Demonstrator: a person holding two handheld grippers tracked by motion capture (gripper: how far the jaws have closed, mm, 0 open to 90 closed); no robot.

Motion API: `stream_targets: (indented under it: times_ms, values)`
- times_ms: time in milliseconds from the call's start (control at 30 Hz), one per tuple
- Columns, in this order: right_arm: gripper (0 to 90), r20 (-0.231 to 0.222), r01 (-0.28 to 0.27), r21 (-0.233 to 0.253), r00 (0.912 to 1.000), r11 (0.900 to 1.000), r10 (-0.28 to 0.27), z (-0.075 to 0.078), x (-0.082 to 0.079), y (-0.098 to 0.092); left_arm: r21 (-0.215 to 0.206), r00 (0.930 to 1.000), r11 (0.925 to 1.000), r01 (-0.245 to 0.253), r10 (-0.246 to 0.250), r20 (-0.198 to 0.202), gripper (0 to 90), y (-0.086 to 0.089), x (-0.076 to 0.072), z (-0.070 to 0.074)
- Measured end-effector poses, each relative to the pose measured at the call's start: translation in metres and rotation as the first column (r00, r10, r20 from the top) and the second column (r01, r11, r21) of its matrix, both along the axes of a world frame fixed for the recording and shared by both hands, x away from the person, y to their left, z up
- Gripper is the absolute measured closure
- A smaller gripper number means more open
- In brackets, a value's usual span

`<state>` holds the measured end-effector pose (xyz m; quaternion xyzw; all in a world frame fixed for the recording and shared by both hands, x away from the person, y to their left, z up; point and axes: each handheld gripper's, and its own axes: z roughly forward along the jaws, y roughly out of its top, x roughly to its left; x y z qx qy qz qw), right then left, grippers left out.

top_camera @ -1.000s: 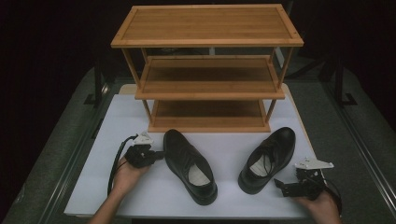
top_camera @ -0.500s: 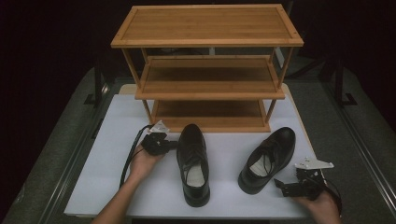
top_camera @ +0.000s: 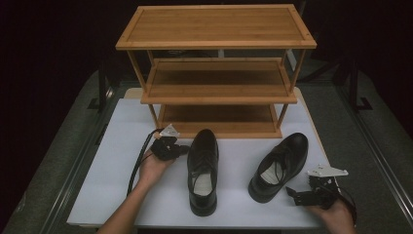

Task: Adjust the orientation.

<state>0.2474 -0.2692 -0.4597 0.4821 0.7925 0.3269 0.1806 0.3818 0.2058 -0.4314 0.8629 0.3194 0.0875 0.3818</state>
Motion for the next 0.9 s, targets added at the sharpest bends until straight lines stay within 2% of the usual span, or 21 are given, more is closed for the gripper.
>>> stream_targets:
  times_ms: [67,133,167,233,467,600,867,900]
  values:
    - [0.0,0.000,0.000,0.000,1.0000,1.000,0.000,0.000,0.000,0.000,-0.001,0.9999,1.0000,-0.005,0.005,0.009,89.9,0.005,-0.002,0.002]
    - [0.0,0.000,0.000,0.000,1.0000,1.000,0.000,0.000,0.000,0.000,0.010,0.9998,0.9999,-0.013,0.013,0.015,76.8,0.010,-0.004,0.004]
    - [0.0,0.001,0.000,0.000,1.0000,1.000,0.000,0.000,0.000,0.000,0.030,0.9997,0.9994,-0.014,0.014,0.019,69.8,0.013,-0.006,0.004]
    - [0.0,0.001,0.000,-0.002,1.0000,1.000,0.000,0.000,0.000,0.000,0.051,0.9997,0.9986,-0.018,0.018,0.018,61.0,0.018,-0.009,0.004]
    - [0.0,0.001,0.000,-0.004,1.0000,1.000,0.000,0.000,0.000,0.000,0.075,0.9999,0.9971,-0.013,0.013,0.010,29.9,0.037,-0.028,0.010]
    - [0.0,0.000,0.000,-0.003,1.0000,1.000,0.000,0.000,0.000,0.000,0.078,0.9996,0.9967,-0.024,0.023,0.016,18.3,0.047,-0.043,0.011]
    - [0.0,-0.005,0.001,-0.002,1.0000,1.000,-0.001,0.001,0.000,0.000,0.145,0.9972,0.9873,-0.064,0.058,0.047,0.0,0.069,-0.072,0.003]
    - [0.0,-0.002,0.000,-0.008,1.0000,1.000,0.000,0.001,0.000,0.001,0.151,0.9961,0.9857,-0.075,0.068,0.056,0.0,0.073,-0.075,0.003]
